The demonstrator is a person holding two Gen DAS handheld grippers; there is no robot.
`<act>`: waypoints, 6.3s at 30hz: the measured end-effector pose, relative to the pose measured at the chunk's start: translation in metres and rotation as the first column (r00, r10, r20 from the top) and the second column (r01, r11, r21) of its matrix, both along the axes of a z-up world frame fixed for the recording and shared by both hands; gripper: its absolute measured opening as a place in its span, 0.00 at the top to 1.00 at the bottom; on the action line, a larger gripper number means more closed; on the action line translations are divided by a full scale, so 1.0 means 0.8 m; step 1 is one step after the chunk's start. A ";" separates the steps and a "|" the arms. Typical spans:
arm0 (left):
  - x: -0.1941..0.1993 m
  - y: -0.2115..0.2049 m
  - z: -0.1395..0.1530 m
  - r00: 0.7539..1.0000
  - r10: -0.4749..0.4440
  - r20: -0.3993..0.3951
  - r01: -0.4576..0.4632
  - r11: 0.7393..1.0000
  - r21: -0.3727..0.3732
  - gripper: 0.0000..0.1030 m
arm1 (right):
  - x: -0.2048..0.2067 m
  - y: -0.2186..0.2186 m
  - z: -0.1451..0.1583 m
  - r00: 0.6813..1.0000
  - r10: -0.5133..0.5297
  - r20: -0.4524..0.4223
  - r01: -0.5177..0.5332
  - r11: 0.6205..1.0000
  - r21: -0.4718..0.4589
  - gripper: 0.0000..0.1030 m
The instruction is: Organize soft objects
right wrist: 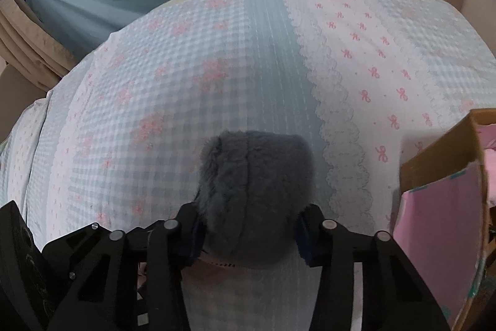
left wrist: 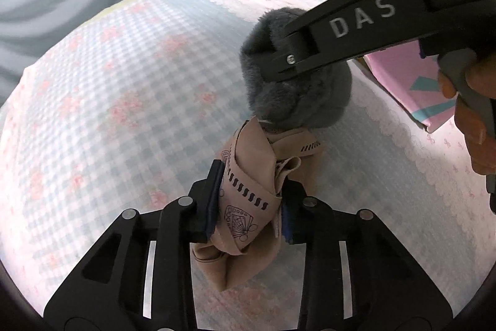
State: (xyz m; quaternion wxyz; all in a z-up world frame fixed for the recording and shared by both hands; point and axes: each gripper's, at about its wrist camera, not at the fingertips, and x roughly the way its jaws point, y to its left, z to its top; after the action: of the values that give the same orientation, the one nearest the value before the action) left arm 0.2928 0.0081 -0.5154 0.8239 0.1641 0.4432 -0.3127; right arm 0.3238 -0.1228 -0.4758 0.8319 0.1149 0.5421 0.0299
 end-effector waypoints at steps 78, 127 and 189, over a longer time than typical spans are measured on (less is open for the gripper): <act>-0.033 -0.381 0.169 0.917 0.326 -0.229 -0.317 0.945 0.074 0.74 | -0.094 -0.417 0.142 0.984 -0.101 -0.150 0.099 0.995 -0.025 0.60; -0.219 -0.193 0.493 0.815 0.568 0.111 -0.556 0.822 -0.124 0.00 | -0.264 -0.274 0.460 0.966 0.068 0.251 -0.033 0.990 -0.140 0.01; -0.340 -0.077 0.603 0.749 0.599 0.283 -0.520 0.796 -0.310 0.00 | -0.369 -0.172 0.538 0.893 0.032 0.449 0.085 0.968 -0.238 0.01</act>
State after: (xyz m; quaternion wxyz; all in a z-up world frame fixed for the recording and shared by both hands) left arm 0.0212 -0.0534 -0.0333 0.9599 -0.0104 0.2738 -0.0589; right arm 0.0290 -0.2602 -0.0450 0.9426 0.0060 0.3331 -0.0247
